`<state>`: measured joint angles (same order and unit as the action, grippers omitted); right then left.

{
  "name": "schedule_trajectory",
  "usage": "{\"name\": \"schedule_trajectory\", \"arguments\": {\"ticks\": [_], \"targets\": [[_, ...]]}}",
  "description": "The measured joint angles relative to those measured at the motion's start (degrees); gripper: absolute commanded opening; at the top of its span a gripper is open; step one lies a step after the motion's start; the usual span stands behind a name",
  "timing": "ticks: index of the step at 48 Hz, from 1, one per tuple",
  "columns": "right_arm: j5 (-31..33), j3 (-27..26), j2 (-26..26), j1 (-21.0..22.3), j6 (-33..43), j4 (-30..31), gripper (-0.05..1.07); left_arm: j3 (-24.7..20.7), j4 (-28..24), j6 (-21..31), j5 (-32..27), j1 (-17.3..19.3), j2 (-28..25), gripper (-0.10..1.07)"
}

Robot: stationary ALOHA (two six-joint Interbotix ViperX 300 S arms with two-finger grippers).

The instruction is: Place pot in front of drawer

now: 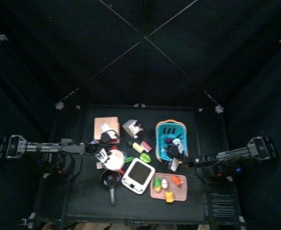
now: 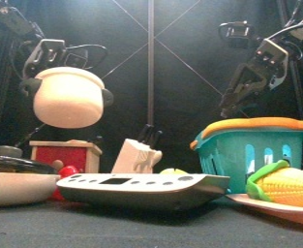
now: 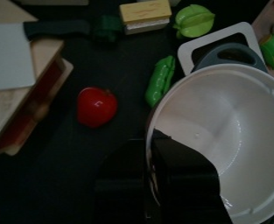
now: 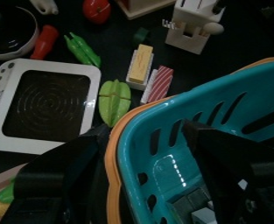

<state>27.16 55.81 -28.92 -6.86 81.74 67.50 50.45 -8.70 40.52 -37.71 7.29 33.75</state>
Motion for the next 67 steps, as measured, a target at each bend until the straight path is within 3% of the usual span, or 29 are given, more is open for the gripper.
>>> {"name": "schedule_trajectory", "arguments": {"ticks": [6,14,25,33,53,62,67], "targets": [[0.0,0.1,0.1,0.2,0.0,0.0,0.98,0.1,-0.8,0.1,-2.5,2.3,4.0,0.37],[0.0,0.0,0.3,0.4,0.0,0.1,0.98,0.3,-1.6,0.1,-3.3,8.5,7.7,0.37],[-0.6,0.1,0.8,1.2,0.0,0.3,0.98,0.1,-3.0,0.1,-2.4,19.3,6.7,0.37],[-1.8,0.1,1.3,2.4,-0.1,0.5,0.98,-1.8,-3.2,0.1,0.9,24.4,4.1,0.37],[-3.1,0.1,2.1,3.8,-0.1,0.9,0.98,-5.2,-3.8,-0.3,2.0,32.3,-0.4,0.37],[-3.1,0.1,2.1,3.9,-0.1,0.9,0.98,-5.0,-3.2,-0.7,-0.3,32.3,-0.1,0.37],[-3.1,0.1,2.2,3.9,-0.1,0.8,0.98,-3.6,-2.4,-1.3,-3.1,29.3,1.1,0.36]]}}
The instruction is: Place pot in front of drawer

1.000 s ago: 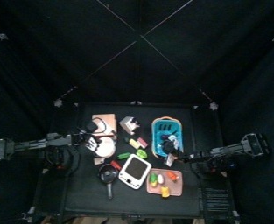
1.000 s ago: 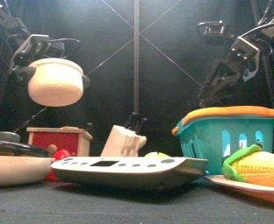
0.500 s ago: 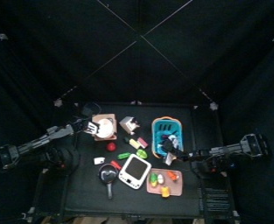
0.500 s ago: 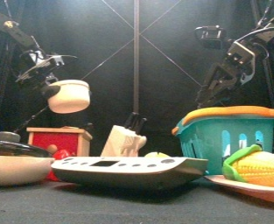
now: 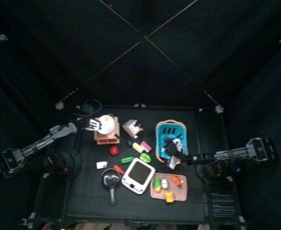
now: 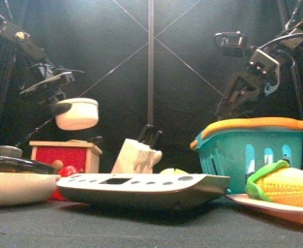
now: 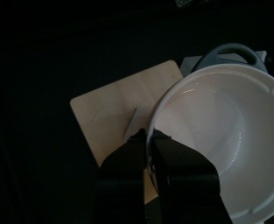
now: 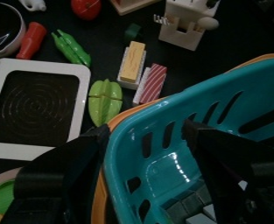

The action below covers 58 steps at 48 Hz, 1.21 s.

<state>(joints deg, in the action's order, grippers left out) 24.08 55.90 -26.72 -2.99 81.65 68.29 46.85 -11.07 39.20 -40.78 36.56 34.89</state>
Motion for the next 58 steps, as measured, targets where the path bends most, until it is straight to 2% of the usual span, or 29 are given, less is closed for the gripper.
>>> {"name": "schedule_trajectory", "arguments": {"ticks": [6,9,19,26,35,44,58], "targets": [[0.0,0.0,0.0,0.0,0.0,0.0,0.98,2.8,0.3,0.1,-1.3,-6.6,3.3,0.36],[0.0,0.0,0.2,0.1,0.0,0.1,0.98,3.9,0.3,0.2,-1.3,-8.6,5.6,0.36],[0.0,0.0,0.5,0.1,0.0,0.1,0.98,9.3,2.6,0.5,-1.6,-11.3,12.1,0.35],[-0.1,0.0,0.9,0.4,0.0,0.2,0.98,14.2,5.9,0.4,-1.1,-14.5,11.7,0.35],[0.0,-0.3,1.6,0.5,0.0,0.2,0.98,17.6,6.5,0.4,0.4,-17.4,11.3,0.35],[-0.2,-0.6,2.4,0.8,-0.1,0.2,0.98,19.1,6.5,1.2,1.1,-17.7,10.7,0.35],[-0.1,-1.0,3.1,1.0,-0.1,0.2,0.98,20.1,4.5,1.6,3.3,-17.7,5.6,0.35]]}}
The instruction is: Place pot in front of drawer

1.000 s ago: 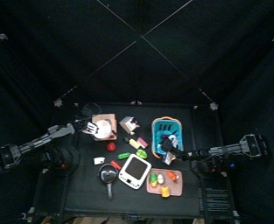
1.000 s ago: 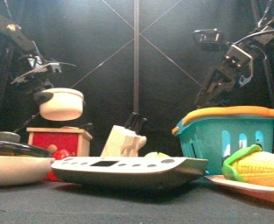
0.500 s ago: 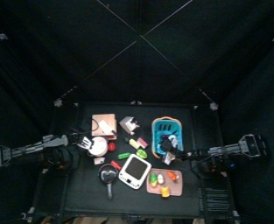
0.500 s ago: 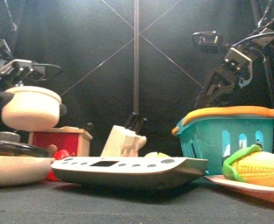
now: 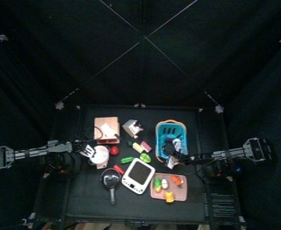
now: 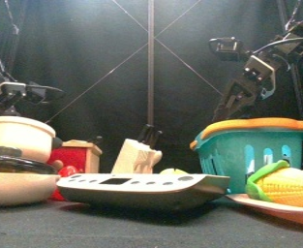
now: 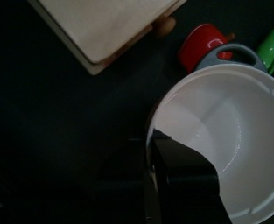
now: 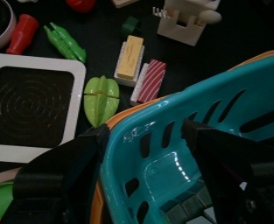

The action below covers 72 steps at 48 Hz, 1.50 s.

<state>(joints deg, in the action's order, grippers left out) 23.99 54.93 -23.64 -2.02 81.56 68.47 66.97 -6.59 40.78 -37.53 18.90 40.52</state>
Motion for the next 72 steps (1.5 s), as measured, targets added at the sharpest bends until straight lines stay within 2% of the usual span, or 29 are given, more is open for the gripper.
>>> {"name": "schedule_trajectory", "arguments": {"ticks": [15,35,47,62,72], "targets": [[-0.2,-0.1,0.2,0.1,0.0,0.0,0.98,1.1,-3.4,2.8,0.2,1.7,-1.2,0.35],[-0.2,-0.1,0.2,0.2,0.0,0.2,0.98,3.4,-6.4,7.3,0.9,1.8,-1.3,0.35],[-0.3,-0.1,0.2,0.2,0.0,0.3,0.98,3.4,-9.6,8.3,2.4,2.2,-4.4,0.35],[-0.2,0.0,0.2,0.2,0.0,0.3,0.98,3.3,-7.7,8.3,8.6,1.8,-9.3,0.35],[-0.3,-0.1,0.3,0.2,0.0,0.3,0.98,2.1,-4.0,8.4,9.8,-2.5,-11.5,0.35]]}}
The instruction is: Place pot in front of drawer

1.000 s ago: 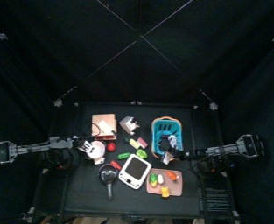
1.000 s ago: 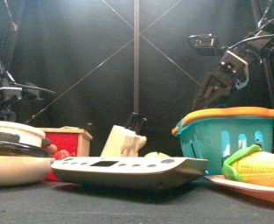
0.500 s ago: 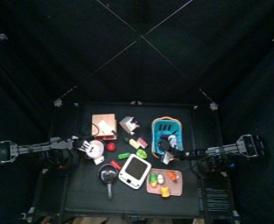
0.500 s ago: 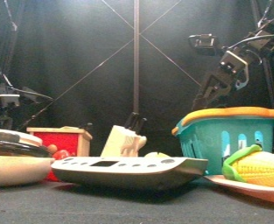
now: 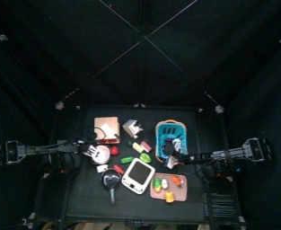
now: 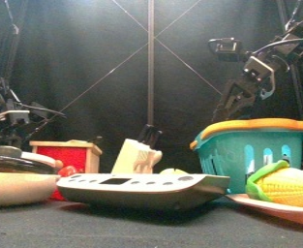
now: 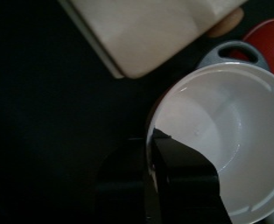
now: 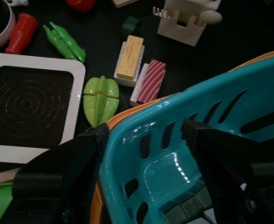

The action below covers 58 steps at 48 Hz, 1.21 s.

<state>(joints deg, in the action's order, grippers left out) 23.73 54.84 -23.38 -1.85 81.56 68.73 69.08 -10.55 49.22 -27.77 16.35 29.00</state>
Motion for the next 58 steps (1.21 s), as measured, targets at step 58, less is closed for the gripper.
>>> {"name": "schedule_trajectory", "arguments": {"ticks": [58], "targets": [[0.0,-0.2,0.6,0.0,0.0,0.1,0.98,-4.8,-2.2,-0.1,-0.3,-3.6,3.5,0.73]]}}
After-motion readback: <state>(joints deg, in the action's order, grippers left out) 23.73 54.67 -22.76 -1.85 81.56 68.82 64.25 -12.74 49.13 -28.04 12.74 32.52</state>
